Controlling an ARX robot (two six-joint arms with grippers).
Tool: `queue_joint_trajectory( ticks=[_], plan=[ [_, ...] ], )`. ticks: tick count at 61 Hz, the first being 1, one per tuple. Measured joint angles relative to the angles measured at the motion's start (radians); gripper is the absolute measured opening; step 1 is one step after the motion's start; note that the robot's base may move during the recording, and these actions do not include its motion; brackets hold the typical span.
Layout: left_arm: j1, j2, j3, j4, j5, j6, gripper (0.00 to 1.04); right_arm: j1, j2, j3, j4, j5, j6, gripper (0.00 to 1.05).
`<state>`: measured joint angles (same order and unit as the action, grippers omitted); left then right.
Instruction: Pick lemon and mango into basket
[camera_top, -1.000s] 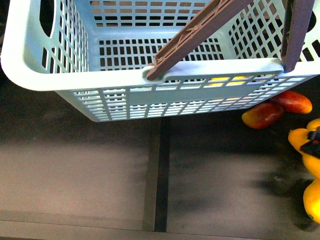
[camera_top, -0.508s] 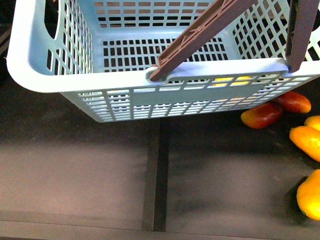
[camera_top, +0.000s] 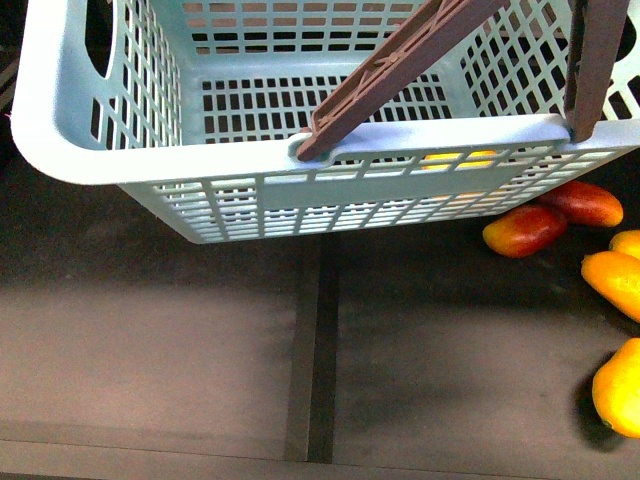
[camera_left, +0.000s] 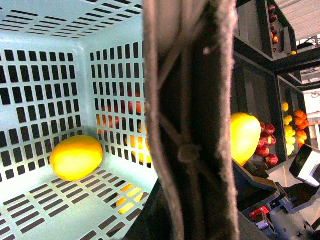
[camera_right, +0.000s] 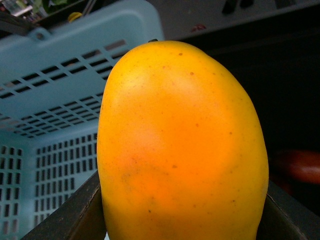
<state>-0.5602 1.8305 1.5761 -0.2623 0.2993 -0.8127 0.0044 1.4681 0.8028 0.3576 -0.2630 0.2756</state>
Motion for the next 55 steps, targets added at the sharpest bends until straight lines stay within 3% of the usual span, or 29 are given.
queue_joint_trajectory(
  ticks=[20, 28, 36, 55],
  plan=[
    [0.000, 0.000, 0.000, 0.000, 0.003, 0.000, 0.04, 0.199, 0.098, 0.117, 0.026, 0.171, -0.011, 0.63],
    [0.000, 0.000, 0.000, 0.000, 0.003, 0.000, 0.04, 0.231, 0.140, 0.118, 0.040, 0.183, -0.013, 0.83],
    [0.000, 0.000, 0.000, 0.000, 0.003, 0.003, 0.04, 0.234, 0.134, 0.117, 0.071, 0.192, 0.000, 0.97],
    [0.000, 0.000, 0.000, -0.001, -0.005, 0.000, 0.04, 0.111, -0.055, -0.032, 0.031, 0.222, 0.020, 0.96]
  ],
)
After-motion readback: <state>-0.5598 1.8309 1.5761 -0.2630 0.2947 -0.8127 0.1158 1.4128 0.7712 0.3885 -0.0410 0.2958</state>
